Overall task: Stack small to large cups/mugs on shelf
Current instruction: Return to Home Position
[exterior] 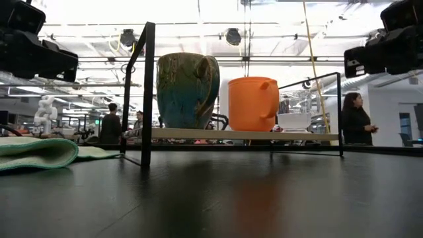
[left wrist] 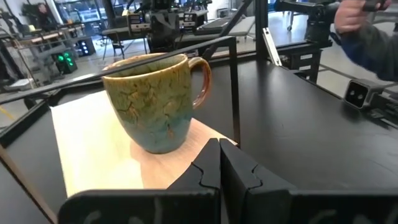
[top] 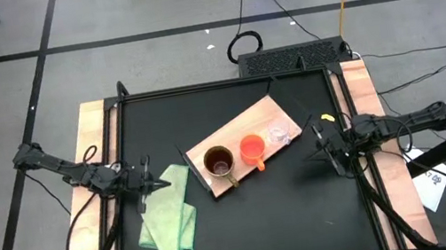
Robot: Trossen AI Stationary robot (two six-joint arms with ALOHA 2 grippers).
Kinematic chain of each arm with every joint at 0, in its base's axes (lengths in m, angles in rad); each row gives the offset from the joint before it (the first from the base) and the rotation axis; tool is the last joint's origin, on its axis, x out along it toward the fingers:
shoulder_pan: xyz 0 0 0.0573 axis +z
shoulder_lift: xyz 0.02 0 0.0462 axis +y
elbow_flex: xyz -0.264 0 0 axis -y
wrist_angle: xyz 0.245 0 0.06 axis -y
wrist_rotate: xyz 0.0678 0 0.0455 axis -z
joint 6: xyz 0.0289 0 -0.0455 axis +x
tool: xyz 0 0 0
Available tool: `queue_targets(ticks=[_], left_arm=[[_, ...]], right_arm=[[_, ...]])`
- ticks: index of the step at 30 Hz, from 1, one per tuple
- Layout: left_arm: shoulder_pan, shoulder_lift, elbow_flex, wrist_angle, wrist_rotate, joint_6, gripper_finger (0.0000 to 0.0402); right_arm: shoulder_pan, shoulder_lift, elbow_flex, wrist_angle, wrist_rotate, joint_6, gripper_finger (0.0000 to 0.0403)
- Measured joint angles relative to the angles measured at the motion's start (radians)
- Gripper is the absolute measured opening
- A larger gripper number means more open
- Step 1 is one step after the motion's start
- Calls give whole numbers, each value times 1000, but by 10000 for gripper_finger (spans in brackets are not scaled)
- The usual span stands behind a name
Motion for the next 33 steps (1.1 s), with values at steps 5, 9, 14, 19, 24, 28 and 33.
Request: queue_targets(ticks=[5,9,14,19,24,28,33], left_arm=[[0,0,0,-5,7,-24,0],[0,0,0,-5,7,-31,0],[0,0,0,-6,7,-33,0],[0,0,0,-6,7,-31,0],[0,0,0,-6,7,-33,0],[0,0,0,-6,7,-37,0],[0,0,0,-6,9,-56,1]], right_arm=[[0,-48,-41,35,-34,13,0],[0,-71,-50,39,-38,22,0],[0,-73,-52,35,-66,22,0],[0,-73,-53,32,-65,26,0],[0,-73,-54,30,-65,26,0],[0,-73,-54,29,-66,26,0],[0,-73,-54,35,-66,26,0]])
